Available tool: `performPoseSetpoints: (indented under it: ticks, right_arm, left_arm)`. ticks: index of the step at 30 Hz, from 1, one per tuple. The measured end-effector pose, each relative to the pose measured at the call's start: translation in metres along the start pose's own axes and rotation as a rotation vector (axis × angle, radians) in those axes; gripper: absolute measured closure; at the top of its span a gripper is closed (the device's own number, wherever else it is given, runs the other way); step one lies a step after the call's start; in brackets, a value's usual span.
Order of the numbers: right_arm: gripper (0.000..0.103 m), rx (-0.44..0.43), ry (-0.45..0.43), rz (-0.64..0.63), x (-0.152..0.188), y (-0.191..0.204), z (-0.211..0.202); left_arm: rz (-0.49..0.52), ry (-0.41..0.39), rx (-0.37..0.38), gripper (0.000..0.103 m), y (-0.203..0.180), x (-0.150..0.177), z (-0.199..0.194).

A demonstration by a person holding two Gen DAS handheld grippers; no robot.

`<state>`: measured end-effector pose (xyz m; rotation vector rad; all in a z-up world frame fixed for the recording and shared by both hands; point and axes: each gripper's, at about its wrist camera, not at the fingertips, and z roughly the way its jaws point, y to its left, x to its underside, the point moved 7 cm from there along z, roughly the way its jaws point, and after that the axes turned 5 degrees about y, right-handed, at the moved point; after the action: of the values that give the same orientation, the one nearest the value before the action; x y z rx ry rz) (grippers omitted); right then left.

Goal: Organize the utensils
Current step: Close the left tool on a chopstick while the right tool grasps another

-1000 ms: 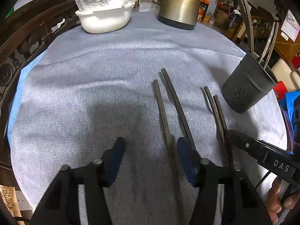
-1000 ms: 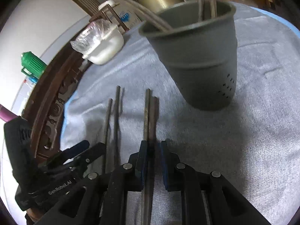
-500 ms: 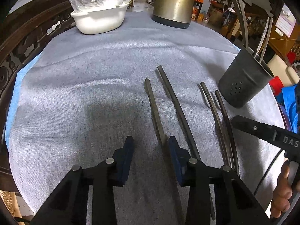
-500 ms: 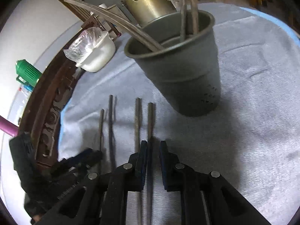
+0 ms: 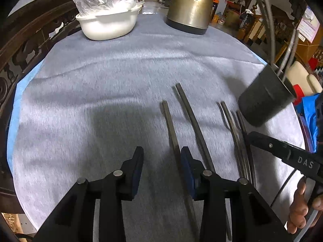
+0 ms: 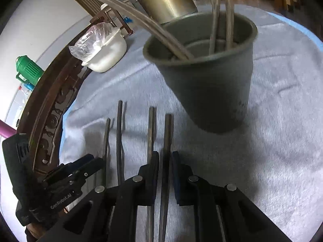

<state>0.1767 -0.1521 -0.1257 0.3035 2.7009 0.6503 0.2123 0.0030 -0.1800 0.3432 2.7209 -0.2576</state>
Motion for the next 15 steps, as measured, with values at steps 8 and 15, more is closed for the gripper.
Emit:
performPoseSetpoints:
  ticks: [8, 15]
  right_arm:
    - [0.087, 0.068, -0.028, 0.016, -0.017, 0.000, 0.012]
    - [0.088, 0.091, -0.039, 0.010, -0.022, 0.001, 0.022]
  left_arm:
    - [-0.028, 0.033, 0.029, 0.064, 0.000, -0.018, 0.016]
    - [-0.038, 0.043, 0.036, 0.068, -0.001, -0.025, 0.023]
